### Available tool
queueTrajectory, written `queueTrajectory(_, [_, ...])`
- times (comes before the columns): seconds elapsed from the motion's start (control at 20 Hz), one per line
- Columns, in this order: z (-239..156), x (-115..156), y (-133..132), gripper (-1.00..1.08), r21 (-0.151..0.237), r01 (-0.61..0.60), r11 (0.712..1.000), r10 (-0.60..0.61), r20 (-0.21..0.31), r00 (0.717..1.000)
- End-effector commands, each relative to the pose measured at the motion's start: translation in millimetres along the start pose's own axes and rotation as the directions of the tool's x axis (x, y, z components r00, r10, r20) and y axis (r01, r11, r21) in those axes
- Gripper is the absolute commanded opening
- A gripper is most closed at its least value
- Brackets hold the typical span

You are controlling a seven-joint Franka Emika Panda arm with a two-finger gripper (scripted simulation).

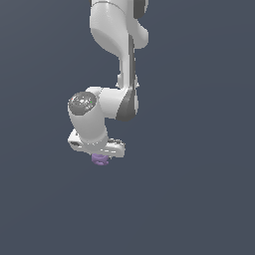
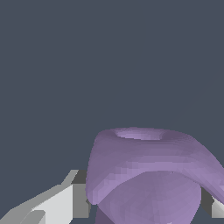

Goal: Pick up the object and move it to a goal position.

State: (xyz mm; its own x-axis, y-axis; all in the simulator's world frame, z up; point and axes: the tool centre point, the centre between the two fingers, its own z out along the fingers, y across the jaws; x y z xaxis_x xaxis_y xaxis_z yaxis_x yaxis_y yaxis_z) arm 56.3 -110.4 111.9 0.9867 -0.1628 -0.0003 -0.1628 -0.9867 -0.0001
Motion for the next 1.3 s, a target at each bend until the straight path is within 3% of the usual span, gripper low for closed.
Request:
queueTrajectory(0.0, [-21,9,4,-1.00,0.000,0.000,1.000,0.000,0.000,1.000])
queueTrajectory(0.6, [-115,51,24,-1.00,-0.001,0.000,1.000,0.000,0.000,1.000])
queueTrajectory(1.25, [-176,80,36,-1.00,-0.001,0.000,1.000,0.000,0.000,1.000])
